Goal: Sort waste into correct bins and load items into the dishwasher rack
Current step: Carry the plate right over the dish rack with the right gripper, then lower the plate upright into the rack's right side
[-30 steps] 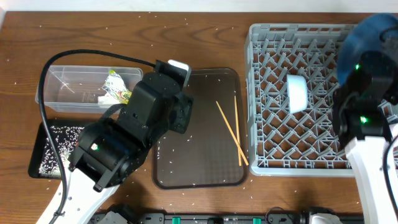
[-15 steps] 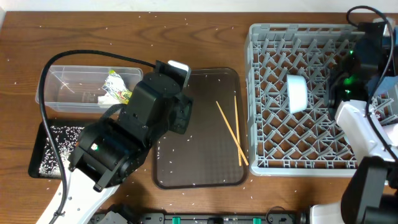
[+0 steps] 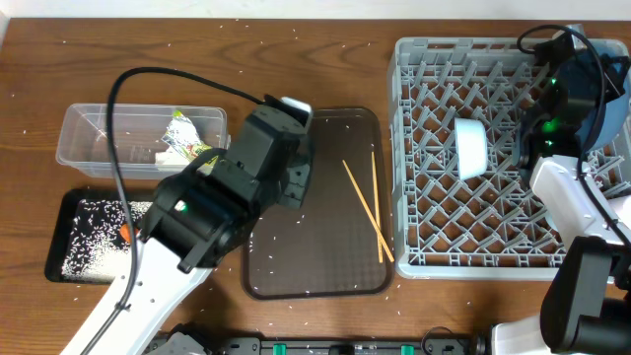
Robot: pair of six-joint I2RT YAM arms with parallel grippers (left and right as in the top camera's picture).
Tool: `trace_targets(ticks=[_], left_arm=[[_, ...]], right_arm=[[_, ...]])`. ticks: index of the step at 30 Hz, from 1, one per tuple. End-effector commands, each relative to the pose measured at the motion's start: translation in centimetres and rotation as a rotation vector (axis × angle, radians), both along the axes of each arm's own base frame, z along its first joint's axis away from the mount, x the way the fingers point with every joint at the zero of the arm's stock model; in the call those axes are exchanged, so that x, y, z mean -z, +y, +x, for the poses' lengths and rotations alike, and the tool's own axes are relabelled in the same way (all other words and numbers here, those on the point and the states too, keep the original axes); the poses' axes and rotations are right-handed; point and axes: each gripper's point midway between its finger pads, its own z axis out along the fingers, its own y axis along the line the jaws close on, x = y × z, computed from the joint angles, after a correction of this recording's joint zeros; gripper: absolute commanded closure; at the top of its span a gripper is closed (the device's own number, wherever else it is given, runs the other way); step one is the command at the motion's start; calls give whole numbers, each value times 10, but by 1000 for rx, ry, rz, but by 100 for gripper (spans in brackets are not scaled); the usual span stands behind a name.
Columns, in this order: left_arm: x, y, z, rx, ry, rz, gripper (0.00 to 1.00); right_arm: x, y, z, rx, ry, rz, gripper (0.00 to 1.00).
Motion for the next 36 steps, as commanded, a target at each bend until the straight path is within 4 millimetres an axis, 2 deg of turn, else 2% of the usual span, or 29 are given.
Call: trace_targets(ticks=[1,4,8,12,20,21,22,23,29,36], left_arm=[[-2,0,1,-5,0,2,55],[-11,-1,3,-6,-32,-21,54],[-26,-1,2,-5,-82,-58,53],[-32,2,-2,-5,-99,-71,54],[-32,4,-4,-5,-93,-67,53],[-31,4,-4,-5,-91,-65,54],[-31,4,-5,-5,-90,-64,54],[-31,4,-5,-5,-89,-64,53],[-31,4,-5,-4,-90,-65,54],[-31,4,-5,-4,-88,-63,54]], right_arm=[[12,-4,8,-26,63,-14,99],[12,-6,9,-32,85,-38,99],[1,-10,8,-20,55,-62,99],[-1,-14,5,-3,50,-69,99],[34,-12,5,-19,119,35,99],[34,-11,5,-21,122,37,89],[33,-11,6,-23,113,36,48],[28,-11,7,-23,90,32,1],[-23,-14,2,17,-192,7,1],[-26,-2,4,5,-215,16,1]])
